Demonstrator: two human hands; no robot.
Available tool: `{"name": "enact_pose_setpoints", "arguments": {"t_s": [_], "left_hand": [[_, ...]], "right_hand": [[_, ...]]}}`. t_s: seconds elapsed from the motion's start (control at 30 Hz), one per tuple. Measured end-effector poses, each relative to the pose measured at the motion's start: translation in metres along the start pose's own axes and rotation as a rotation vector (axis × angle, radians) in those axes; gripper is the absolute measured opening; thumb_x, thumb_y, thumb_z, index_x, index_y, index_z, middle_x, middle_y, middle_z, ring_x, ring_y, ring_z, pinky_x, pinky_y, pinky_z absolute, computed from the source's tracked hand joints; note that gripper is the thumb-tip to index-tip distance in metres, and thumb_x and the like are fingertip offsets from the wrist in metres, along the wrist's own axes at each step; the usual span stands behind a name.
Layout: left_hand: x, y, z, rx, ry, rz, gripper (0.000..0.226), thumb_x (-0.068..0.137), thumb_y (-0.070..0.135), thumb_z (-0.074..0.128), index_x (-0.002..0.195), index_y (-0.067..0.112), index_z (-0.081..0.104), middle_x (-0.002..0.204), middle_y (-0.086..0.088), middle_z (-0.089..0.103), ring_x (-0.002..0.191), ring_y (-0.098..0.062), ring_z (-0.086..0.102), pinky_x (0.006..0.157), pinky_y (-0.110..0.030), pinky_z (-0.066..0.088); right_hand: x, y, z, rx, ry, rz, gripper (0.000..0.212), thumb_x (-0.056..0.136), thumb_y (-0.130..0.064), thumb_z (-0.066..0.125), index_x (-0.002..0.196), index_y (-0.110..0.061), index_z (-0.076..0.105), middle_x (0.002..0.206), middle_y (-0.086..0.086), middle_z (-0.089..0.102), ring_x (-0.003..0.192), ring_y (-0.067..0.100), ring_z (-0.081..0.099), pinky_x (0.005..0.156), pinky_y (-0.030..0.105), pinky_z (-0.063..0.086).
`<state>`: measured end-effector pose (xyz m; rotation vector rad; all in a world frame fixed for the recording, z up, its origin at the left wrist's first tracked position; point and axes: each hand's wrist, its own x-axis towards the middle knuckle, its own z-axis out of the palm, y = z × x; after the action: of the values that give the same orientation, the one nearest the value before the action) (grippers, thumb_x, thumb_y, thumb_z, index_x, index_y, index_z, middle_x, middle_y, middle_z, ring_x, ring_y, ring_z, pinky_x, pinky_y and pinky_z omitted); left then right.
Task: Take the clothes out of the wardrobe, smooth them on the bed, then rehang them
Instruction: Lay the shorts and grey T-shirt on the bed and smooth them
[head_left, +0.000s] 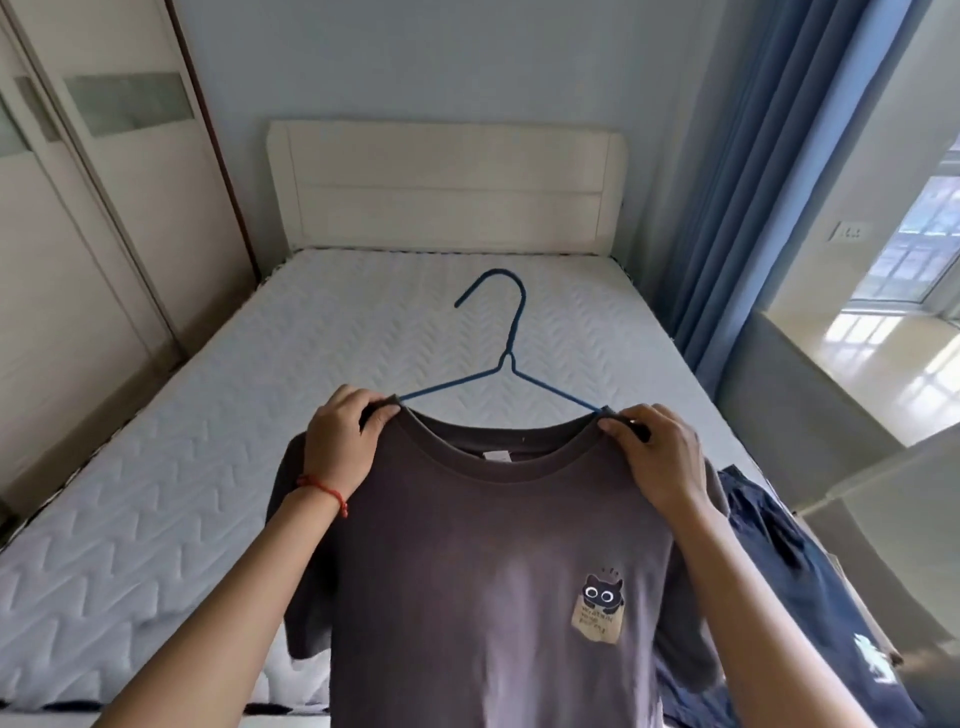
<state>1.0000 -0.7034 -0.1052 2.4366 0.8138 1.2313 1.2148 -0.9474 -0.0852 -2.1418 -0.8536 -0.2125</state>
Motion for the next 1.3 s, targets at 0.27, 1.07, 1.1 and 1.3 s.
{"name": "enact_pose_setpoints", "arguments": {"t_s": [0.27,1.07,1.1,1.3], "left_hand": [[0.036,-0.076,0.144,-0.003,-0.221,-0.153,0.011,0.072,0.008,0.075,0.077,0.0,0.07,0.077,-0.014,0.067,0.072,-0.03,0.066,0.07,-0.023,0.043],[0.032,-0.289,0.466,0.268,-0.311,-0.27,0.027,0.083,0.023,0.066,0.082,-0.005,0.067,0.087,-0.025,0.065,0.086,-0.039,0.06,0.076,-0.04,0.043],[0.028,-0.297,0.475,0.303,-0.331,-0.269,0.029,0.084,0.026,0.065,0.083,-0.003,0.067,0.088,-0.024,0.066,0.087,-0.039,0.06,0.076,-0.041,0.042],[-0.015,-0.305,0.513,0.452,-0.507,-0.422,0.041,0.085,0.035,0.059,0.115,0.007,0.059,0.121,-0.023,0.053,0.116,-0.039,0.045,0.093,-0.045,0.036]], "right_hand": [[0.08,0.091,0.113,-0.049,-0.209,0.165,0.025,0.083,-0.033,0.064,0.088,-0.01,0.069,0.088,0.007,0.064,0.092,0.025,0.056,0.075,0.029,0.035],[0.182,0.323,0.436,-0.259,-0.371,0.086,0.031,0.096,-0.03,0.041,0.109,-0.008,0.06,0.11,0.016,0.057,0.105,0.033,0.047,0.09,0.037,0.031],[0.18,0.331,0.449,-0.28,-0.385,0.086,0.031,0.097,-0.028,0.039,0.112,-0.009,0.058,0.112,0.016,0.056,0.107,0.033,0.046,0.092,0.038,0.03],[0.14,0.371,0.477,-0.281,-0.448,0.037,0.04,0.091,-0.015,0.046,0.131,-0.018,0.048,0.129,0.013,0.049,0.118,0.034,0.042,0.102,0.035,0.021]]}}
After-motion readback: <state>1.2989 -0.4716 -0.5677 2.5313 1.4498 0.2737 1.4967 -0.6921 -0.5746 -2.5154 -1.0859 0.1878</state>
